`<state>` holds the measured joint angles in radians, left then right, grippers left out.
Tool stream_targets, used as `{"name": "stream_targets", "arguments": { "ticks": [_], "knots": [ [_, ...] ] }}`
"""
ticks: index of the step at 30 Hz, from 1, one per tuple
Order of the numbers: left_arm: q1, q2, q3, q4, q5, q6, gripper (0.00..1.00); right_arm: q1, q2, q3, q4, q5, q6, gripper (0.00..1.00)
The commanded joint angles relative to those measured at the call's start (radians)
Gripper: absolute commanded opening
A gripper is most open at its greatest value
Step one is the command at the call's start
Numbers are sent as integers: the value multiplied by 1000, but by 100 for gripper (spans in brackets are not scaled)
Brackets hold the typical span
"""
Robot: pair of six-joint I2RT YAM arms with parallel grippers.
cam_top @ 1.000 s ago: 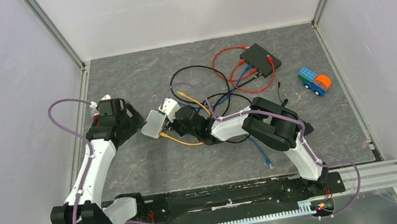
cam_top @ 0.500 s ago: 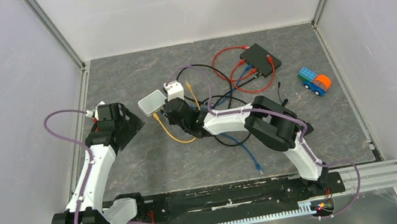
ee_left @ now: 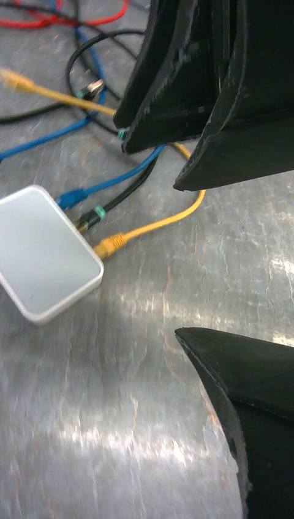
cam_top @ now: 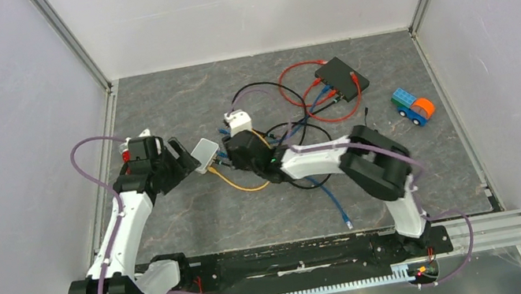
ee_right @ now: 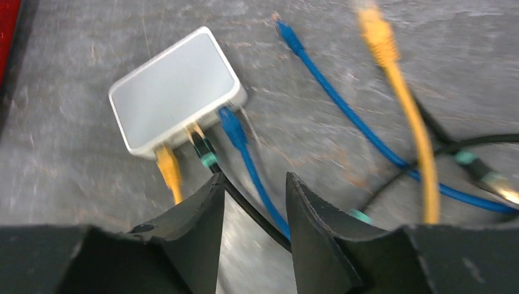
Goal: Insert the plug into the switch port
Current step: Insert the connector into the switch port, then pick up the power from the center of the board.
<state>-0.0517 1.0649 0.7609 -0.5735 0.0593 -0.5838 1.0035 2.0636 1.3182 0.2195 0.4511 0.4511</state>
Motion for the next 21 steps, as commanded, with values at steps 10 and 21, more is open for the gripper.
{"name": "stream_targets", "arguments": {
  "ticks": [10,21],
  "knots": [
    [-102,-79,-91,158,480,139,83,-493,-596,-454,-195,-130,-255,43],
    [-213,-138,-85,125,422,160,83,-795,-446,-350,-382,-186,-440,36]
  ]
}}
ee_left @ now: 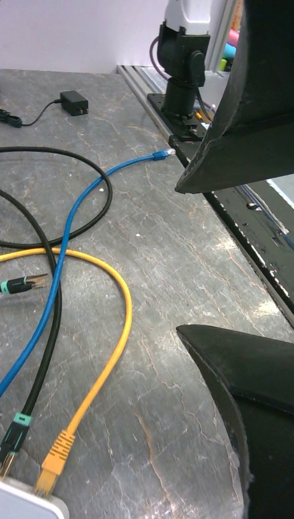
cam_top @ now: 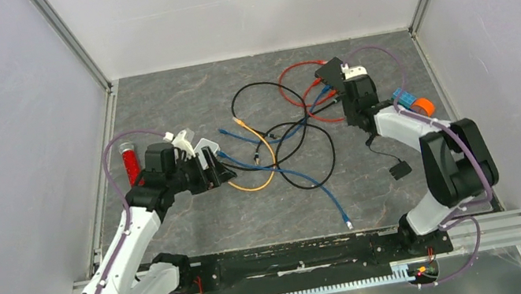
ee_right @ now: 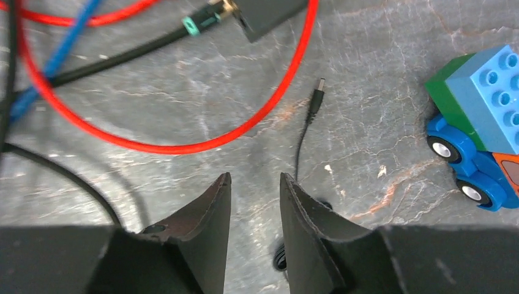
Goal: Insert the plug into the switch port
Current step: Pick up the power from the center of the board.
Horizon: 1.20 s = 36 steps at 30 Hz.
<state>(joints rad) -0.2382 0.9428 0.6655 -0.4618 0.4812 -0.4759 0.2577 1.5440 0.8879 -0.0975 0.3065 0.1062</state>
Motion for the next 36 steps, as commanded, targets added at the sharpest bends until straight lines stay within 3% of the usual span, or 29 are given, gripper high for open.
{"name": "stream_targets", "arguments": {
  "ticks": [1,19,28,36],
  "knots": [
    [-31,-17,11,10,-5,53,83,-66,101,95,-77,-60,-87,34],
    [-45,15,28,-9,-42,74,84,-181,353,304,-104,-31,-44,30],
    [-46,9,36,-27,-68,88,84,-214,361,271,-80,-82,-23,33],
    [-46,-3,42,-30,-61,111,85,-232,344,214,-34,-151,-42,25]
  ]
}}
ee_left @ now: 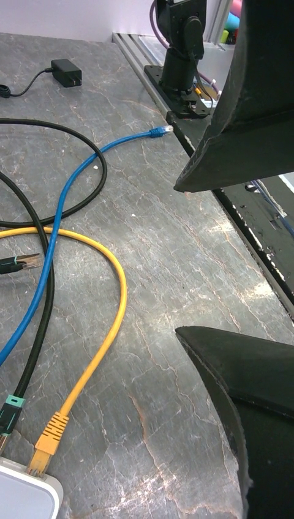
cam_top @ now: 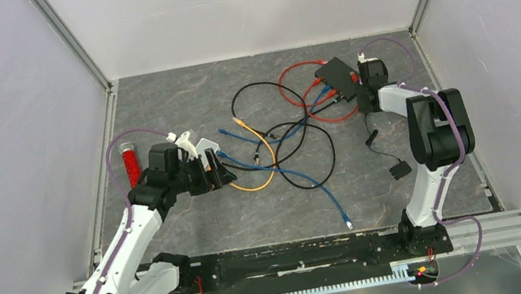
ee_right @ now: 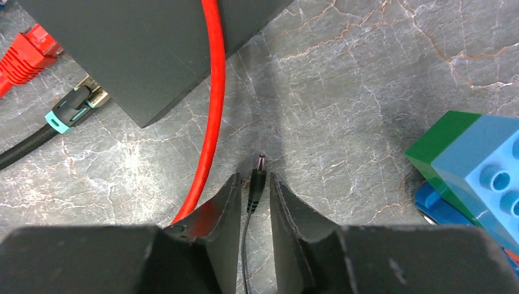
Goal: Insert the plug into the switch port
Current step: Pick up the power from the center of the board.
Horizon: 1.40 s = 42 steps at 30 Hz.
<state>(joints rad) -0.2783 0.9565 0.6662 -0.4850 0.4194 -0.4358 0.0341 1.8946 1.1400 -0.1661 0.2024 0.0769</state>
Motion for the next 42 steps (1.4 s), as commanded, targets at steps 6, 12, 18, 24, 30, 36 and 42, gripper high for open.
{"name": "stream_targets", "arguments": {
  "ticks": [6,12,18,24,30,36,42],
  "knots": [
    [-6,-30,41,-18,-24,75,85,-28,-19,-90,36,-97,-10,24],
    [-5,-60,50,-44,-36,60,83,-87,-59,-166,72,-199,5,19],
    [-5,-62,74,-59,7,10,82,-88,-91,-201,94,-290,-30,1],
    [-5,-16,110,-33,21,-50,78,-44,-211,-255,206,-424,-163,0],
    [-4,103,150,40,86,-130,75,76,-329,-309,290,-513,-309,0],
    [-4,198,173,121,148,-159,73,221,-385,-344,356,-574,-427,0],
    [-5,294,210,190,200,-192,72,319,-372,-297,322,-624,-488,0]
  ]
}}
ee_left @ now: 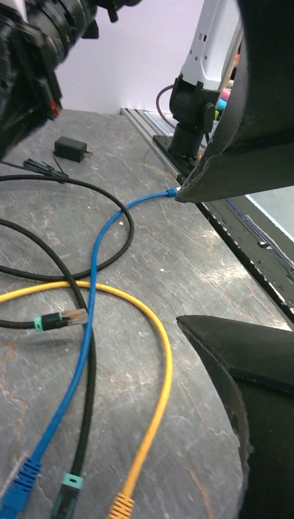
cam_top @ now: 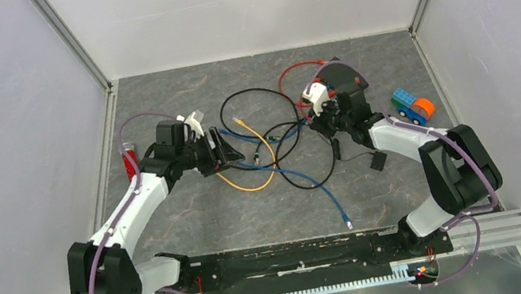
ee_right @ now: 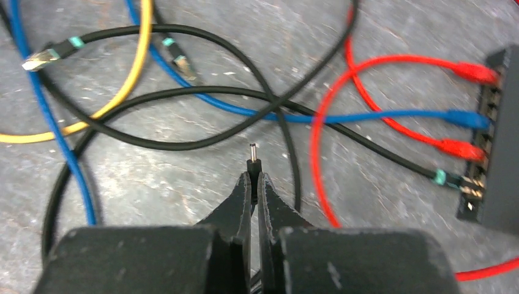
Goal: Insert the plug into the switch port
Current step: Pick up the power from the center of the board.
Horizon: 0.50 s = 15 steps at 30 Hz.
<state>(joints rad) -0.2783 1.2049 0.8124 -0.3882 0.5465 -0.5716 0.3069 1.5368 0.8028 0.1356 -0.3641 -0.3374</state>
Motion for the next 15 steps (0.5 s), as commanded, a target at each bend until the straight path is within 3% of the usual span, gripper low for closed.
{"name": "stream_targets", "arguments": {
  "ticks": [1,8,15],
  "knots": [
    [-5,63,68,109,88,-64,72,59,-12,51,3,-61,-83,0],
    [-47,151,97,253,142,-108,72,138,-16,75,-49,-163,-144,0],
    [-140,297,128,414,193,-176,69,238,-49,5,68,-249,-126,0]
  ]
}}
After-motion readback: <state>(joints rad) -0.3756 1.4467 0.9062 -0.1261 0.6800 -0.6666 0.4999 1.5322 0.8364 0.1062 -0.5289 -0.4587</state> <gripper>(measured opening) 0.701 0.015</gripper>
